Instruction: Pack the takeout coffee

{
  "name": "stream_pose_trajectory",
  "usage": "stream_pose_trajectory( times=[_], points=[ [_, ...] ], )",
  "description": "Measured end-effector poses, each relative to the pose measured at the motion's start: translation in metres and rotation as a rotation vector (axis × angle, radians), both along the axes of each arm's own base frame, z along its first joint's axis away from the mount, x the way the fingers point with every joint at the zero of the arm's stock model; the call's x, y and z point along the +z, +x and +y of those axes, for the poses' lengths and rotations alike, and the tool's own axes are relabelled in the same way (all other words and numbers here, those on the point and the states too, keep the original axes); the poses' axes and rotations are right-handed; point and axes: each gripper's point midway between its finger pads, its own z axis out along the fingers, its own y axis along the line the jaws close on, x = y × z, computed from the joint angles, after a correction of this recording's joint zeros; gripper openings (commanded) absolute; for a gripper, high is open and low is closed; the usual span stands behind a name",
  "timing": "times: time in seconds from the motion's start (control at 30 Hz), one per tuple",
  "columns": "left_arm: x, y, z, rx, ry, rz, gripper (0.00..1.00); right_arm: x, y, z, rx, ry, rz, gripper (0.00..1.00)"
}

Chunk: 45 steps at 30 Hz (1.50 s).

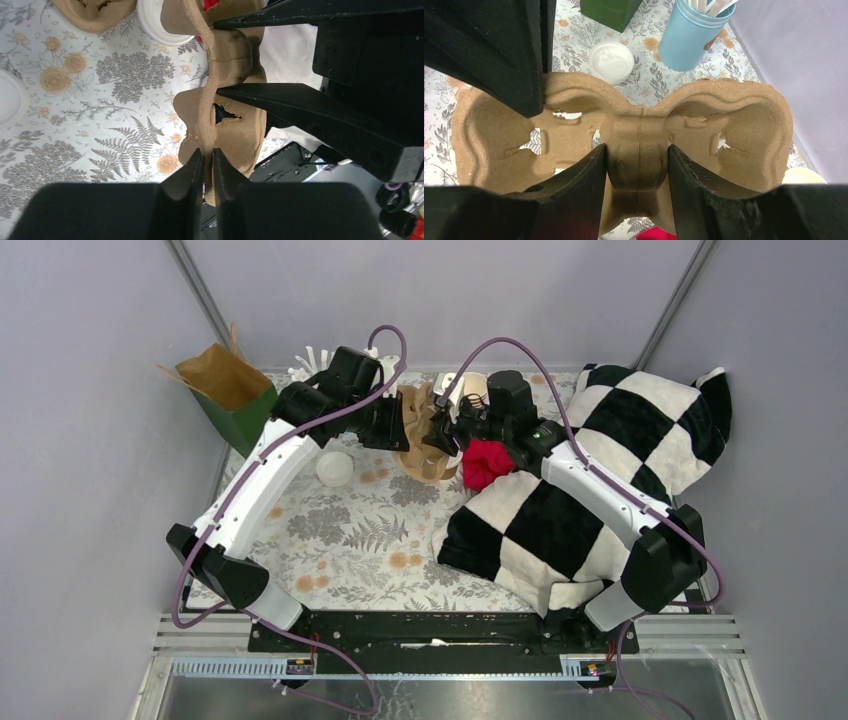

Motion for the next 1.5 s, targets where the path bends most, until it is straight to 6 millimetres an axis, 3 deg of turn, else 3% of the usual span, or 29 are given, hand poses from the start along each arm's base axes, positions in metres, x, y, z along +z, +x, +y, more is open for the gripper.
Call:
stream_pose_trajectory(
  times=[0.2,0.37,0.5,0.57,0.77,0.8,0.97,1.1,1.3,1.4,1.5],
  points=[
    [0.0,0.001,0.002,0.012,0.006,-0.007,0.62,-0.001,-0.001,0.0,-0.007,0.002,0.022,0.5],
    [0.009,0.009,0.015,0.093,0.04,-0.053,0.76,-0.008,-0.009,-0.005,-0.033,0.009,0.081,0.5],
    [0.036,0.028,0.043,0.263,0.065,-0.131,0.79,-0.007,-0.026,-0.016,-0.059,0.023,0.137,0.51],
    [0.052,0.041,0.069,0.384,0.045,-0.161,0.79,0.0,-0.034,-0.022,-0.076,0.04,0.156,0.51],
    [0.074,0.084,0.197,0.831,-0.003,-0.201,0.82,0.035,-0.069,-0.042,-0.105,0.122,0.179,0.52],
    [0.076,0.09,0.21,0.873,-0.003,-0.208,0.82,0.042,-0.075,-0.045,-0.108,0.136,0.177,0.52],
    [0.087,0.128,0.247,1.003,0.024,-0.279,0.83,0.064,-0.092,-0.06,-0.134,0.174,0.159,0.53],
    [0.072,0.156,0.275,1.095,0.143,-0.304,0.78,0.071,-0.102,-0.069,-0.145,0.178,0.148,0.54],
    [0.052,0.18,0.31,1.172,0.274,-0.309,0.79,0.063,-0.115,-0.08,-0.156,0.171,0.147,0.55],
    [0.054,0.185,0.326,1.209,0.318,-0.344,0.91,0.053,-0.118,-0.084,-0.162,0.147,0.154,0.56],
    [0.063,0.193,0.338,1.242,0.329,-0.398,0.91,0.049,-0.12,-0.087,-0.168,0.128,0.147,0.56]
  ],
)
